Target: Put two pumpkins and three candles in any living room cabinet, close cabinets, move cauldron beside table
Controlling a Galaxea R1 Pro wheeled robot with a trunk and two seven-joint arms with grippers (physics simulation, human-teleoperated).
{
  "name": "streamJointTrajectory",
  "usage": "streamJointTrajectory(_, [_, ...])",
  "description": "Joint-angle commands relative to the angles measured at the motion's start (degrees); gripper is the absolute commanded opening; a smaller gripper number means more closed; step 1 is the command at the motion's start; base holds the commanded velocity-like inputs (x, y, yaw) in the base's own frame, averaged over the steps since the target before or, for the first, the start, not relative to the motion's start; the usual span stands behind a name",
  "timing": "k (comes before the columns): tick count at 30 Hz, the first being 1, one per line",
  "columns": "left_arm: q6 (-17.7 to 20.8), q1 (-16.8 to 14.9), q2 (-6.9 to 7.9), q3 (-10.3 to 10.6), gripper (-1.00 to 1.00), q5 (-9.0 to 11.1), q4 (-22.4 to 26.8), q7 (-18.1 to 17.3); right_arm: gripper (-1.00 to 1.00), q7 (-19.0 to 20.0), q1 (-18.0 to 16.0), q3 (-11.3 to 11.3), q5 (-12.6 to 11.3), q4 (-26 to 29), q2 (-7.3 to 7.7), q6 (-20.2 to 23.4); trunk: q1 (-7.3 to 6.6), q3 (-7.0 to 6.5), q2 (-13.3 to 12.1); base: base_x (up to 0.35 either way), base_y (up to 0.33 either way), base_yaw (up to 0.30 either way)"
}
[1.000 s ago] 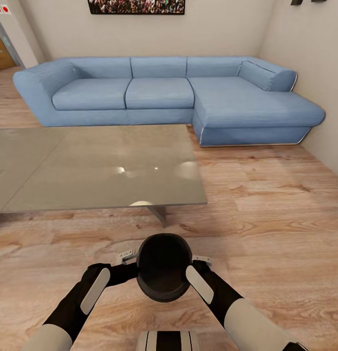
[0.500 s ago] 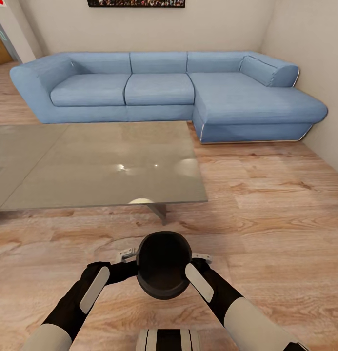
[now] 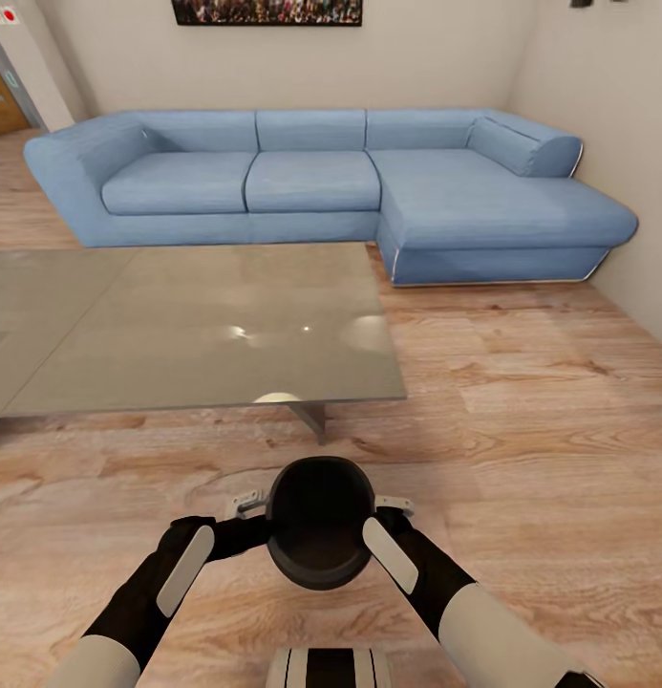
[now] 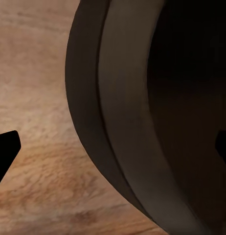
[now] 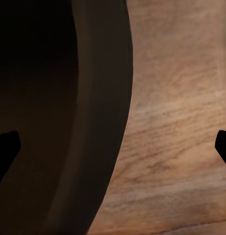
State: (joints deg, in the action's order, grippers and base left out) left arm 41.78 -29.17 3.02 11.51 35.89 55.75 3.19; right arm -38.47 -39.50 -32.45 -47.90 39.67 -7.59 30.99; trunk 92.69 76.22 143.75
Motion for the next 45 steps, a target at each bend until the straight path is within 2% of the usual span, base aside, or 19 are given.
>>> streamJointTrajectory(1, [0.1, 0.0, 0.06, 0.1, 1.00, 0.4, 0.1, 0.3, 1.00, -0.5, 0.0, -0.2, -0.4, 0.1, 0.03, 0.1, -0.03, -0.19, 0.0, 0.000, 0.000, 0.000])
streamJointTrajectory(11, [0.2, 0.0, 0.07, 0.2, 1.00, 0.7, 0.1, 0.4, 1.00, -0.5, 0.0, -0.2, -0.4, 0.1, 0.03, 0.2, -0.29, -2.40, -0.1, 0.000, 0.000, 0.000])
streamJointTrajectory(14, [0.3, -0.1, 0.14, -0.5, 1.00, 0.8, 0.1, 0.4, 1.00, -0.5, 0.0, -0.2, -0.4, 0.0, 0.03, 0.2, -0.37, -3.07, -0.2, 0.000, 0.000, 0.000])
streamJointTrajectory(18, [0.7, -0.1, 0.22, -2.4, 1.00, 0.7, 0.1, 0.6, 1.00, -0.5, 0.0, -0.1, -0.5, 0.0, 0.03, 0.7, -0.47, -3.95, -0.2, 0.000, 0.000, 0.000])
streamJointTrajectory(20, [1.0, -0.1, 0.20, -3.1, 1.00, 0.6, 0.4, 2.1, 1.00, -0.6, 0.0, 0.0, -0.5, 0.0, 0.03, 1.0, -0.52, -4.39, -0.3, 0.000, 0.000, 0.000])
streamJointTrajectory(23, [1.3, -0.1, 0.07, -3.5, 1.00, 1.0, 0.7, 6.3, 1.00, -0.7, 0.0, 0.1, -1.1, 0.1, 0.00, 1.7, -0.60, -5.06, -0.3, 0.000, 0.000, 0.000])
streamJointTrajectory(26, [2.1, -0.1, -0.27, -3.6, 1.00, 1.4, 0.8, 10.3, 1.00, -0.7, 0.0, 0.3, -1.4, 0.5, -0.04, 5.1, -0.68, -5.72, -0.3, 0.000, 0.000, 0.000])
streamJointTrajectory(28, [2.7, -0.1, -0.39, -3.6, 1.00, 1.5, 0.8, 11.5, 1.00, -0.8, 0.0, 0.4, -1.5, 2.0, 0.01, 7.0, -0.73, -6.17, -0.4, -0.018, 0.000, 0.000])
streamJointTrajectory(39, [3.2, 0.1, 0.23, -3.7, 1.00, 1.6, 0.4, 12.4, 1.00, -0.8, 0.0, 0.6, -1.8, 6.5, -0.10, 8.6, -1.01, -8.60, -0.5, -0.071, 0.000, 0.000])
streamJointTrajectory(45, [3.1, 0.4, 0.37, -3.8, 1.00, 1.5, 0.1, 12.5, 1.00, -0.8, 0.0, 0.6, -1.8, 8.5, -0.14, 8.6, -2.32, -9.68, -2.9, -0.149, 0.000, 0.000])
